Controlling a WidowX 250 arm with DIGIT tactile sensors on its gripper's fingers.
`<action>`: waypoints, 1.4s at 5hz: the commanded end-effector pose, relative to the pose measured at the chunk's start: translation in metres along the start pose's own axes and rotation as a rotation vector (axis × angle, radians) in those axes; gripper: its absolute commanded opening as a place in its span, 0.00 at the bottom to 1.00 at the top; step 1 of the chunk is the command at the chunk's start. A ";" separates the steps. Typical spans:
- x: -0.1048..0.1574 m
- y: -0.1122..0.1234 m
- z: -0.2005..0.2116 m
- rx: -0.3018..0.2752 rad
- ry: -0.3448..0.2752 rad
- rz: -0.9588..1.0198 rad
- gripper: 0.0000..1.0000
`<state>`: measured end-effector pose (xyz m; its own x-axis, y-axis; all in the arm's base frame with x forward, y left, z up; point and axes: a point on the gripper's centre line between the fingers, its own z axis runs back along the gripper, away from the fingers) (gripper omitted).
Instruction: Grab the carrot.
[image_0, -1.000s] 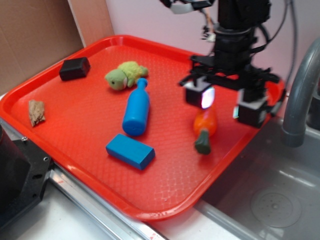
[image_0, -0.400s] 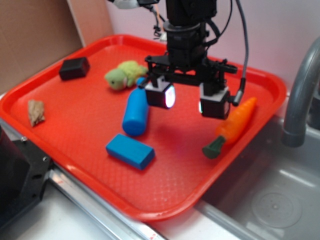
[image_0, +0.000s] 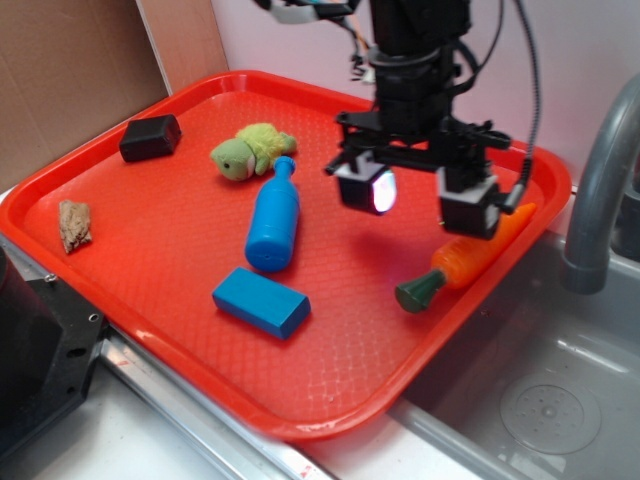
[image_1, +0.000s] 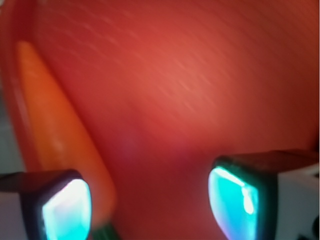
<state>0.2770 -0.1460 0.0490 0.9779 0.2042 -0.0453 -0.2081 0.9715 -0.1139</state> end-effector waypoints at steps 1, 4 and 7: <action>0.014 -0.021 0.006 -0.048 -0.042 -0.113 1.00; 0.000 -0.042 0.010 -0.041 -0.034 -0.177 1.00; -0.013 0.002 -0.007 -0.010 0.061 -0.176 1.00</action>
<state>0.2595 -0.1435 0.0266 0.9903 0.0154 -0.1383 -0.0307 0.9935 -0.1097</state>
